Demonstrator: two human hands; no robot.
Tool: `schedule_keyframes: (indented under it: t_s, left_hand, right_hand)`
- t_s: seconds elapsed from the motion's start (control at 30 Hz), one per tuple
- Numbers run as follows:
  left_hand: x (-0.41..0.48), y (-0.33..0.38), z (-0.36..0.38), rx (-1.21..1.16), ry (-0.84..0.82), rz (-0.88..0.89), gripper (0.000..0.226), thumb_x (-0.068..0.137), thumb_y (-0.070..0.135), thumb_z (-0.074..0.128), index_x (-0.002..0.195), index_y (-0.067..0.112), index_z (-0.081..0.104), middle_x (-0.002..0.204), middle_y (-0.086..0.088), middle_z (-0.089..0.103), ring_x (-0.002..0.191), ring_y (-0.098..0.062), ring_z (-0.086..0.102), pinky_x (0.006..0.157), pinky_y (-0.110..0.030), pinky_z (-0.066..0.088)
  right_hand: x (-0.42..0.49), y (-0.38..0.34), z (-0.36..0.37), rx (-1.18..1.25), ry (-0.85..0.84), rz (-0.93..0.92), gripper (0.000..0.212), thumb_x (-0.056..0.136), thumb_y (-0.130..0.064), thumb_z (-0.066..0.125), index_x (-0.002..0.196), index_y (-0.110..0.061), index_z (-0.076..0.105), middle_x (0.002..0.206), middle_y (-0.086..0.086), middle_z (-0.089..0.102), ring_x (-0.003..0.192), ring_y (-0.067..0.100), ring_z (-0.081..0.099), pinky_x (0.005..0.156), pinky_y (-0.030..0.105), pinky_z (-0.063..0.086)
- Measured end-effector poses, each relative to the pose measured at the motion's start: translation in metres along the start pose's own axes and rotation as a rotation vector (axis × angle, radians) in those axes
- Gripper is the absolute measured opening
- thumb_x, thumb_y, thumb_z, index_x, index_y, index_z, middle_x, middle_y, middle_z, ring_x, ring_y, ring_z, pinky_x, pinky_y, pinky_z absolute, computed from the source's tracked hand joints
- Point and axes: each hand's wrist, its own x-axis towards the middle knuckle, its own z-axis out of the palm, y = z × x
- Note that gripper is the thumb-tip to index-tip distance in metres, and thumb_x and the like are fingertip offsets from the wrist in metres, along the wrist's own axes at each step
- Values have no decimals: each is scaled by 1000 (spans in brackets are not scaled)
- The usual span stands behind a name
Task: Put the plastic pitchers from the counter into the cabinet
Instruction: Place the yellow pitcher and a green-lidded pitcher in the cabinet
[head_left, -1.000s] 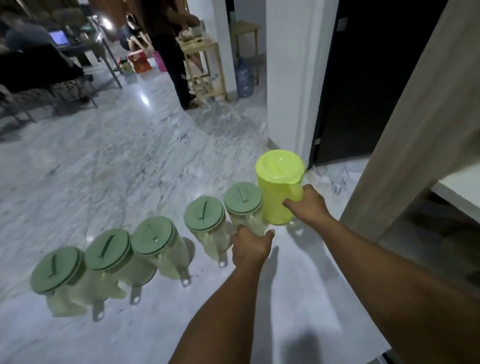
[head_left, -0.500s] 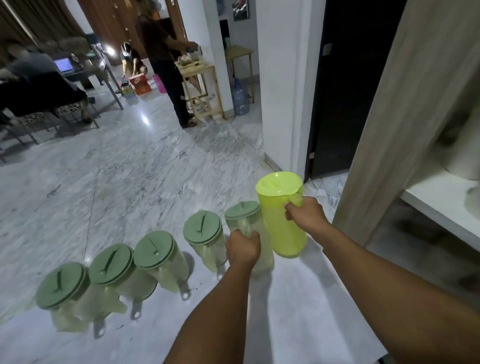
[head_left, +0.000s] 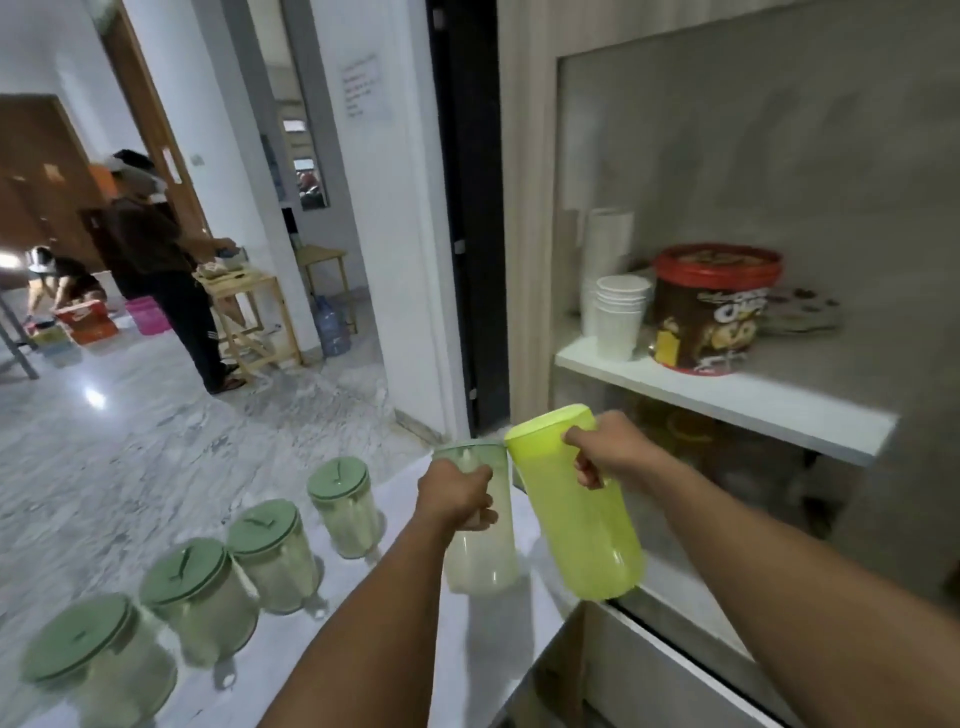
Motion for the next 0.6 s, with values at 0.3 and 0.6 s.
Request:
schedule_keyframes:
  t_s: [0.3, 0.6]
  left_hand:
    - [-150, 114, 117, 210, -578, 163, 20, 92, 18, 69, 91, 1, 58, 71, -17, 54, 56, -30, 62, 52, -38, 62]
    - [-301, 197, 309, 96, -899, 513, 62, 94, 66, 44, 113, 9, 60, 82, -8, 51, 49, -18, 60, 48, -22, 44]
  right_hand:
    - [-226, -13, -233, -88, 106, 314, 22, 98, -25, 56, 86, -8, 49, 62, 7, 49, 44, 19, 57, 49, 30, 53]
    - [-431, -8, -410, -20, 712, 304, 19, 103, -25, 49, 96, -7, 48, 69, 12, 52, 58, 24, 62, 43, 29, 54]
